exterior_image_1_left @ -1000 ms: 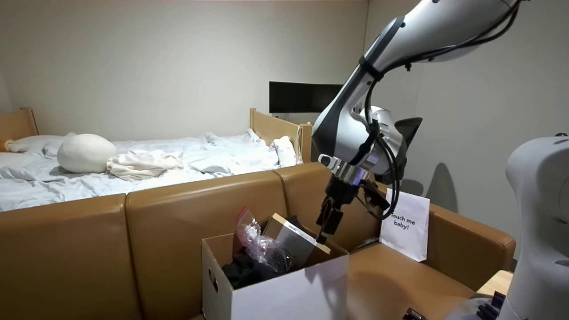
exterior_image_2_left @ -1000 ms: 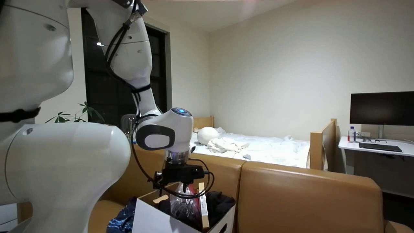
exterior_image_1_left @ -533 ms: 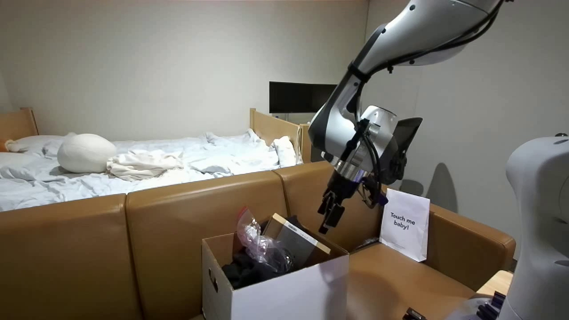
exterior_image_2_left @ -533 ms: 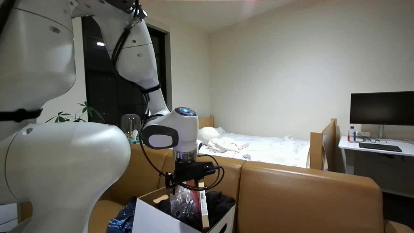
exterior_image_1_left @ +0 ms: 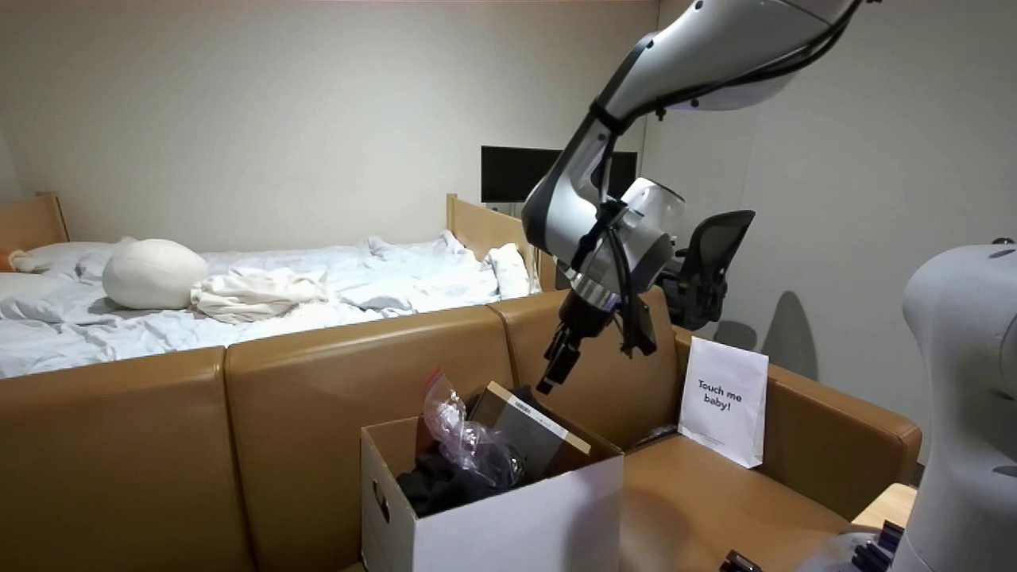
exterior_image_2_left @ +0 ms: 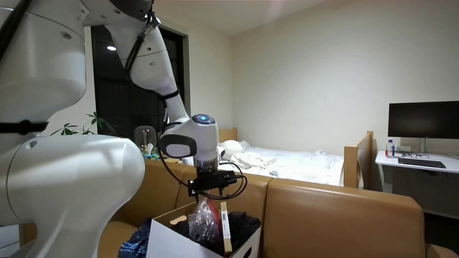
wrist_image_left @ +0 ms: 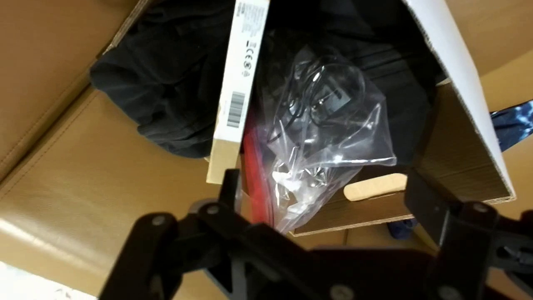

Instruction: Pick the box in the white box and put it on the couch

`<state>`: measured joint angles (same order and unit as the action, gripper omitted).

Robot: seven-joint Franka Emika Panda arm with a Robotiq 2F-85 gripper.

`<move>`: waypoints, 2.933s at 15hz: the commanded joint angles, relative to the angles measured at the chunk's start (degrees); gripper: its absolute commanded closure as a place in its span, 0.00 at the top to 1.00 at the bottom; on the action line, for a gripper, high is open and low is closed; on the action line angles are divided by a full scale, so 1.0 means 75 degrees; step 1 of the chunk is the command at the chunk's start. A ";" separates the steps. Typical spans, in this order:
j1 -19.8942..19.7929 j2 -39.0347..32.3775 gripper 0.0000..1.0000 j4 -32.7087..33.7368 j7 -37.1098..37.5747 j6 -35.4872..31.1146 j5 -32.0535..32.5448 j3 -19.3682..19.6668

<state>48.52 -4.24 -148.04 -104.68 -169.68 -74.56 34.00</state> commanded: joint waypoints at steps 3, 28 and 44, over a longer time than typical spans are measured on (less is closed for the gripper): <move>0.0012 -0.1949 1.00 0.0829 -0.0224 -0.0145 -0.1192 -0.0582; -0.2076 -0.5340 0.67 0.4045 -0.2988 0.1629 -0.3516 -0.1410; -0.2781 -0.4744 0.09 0.4849 0.0905 0.3685 0.0029 -0.0648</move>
<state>30.27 -42.97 -114.12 -106.05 -150.11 -81.86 25.39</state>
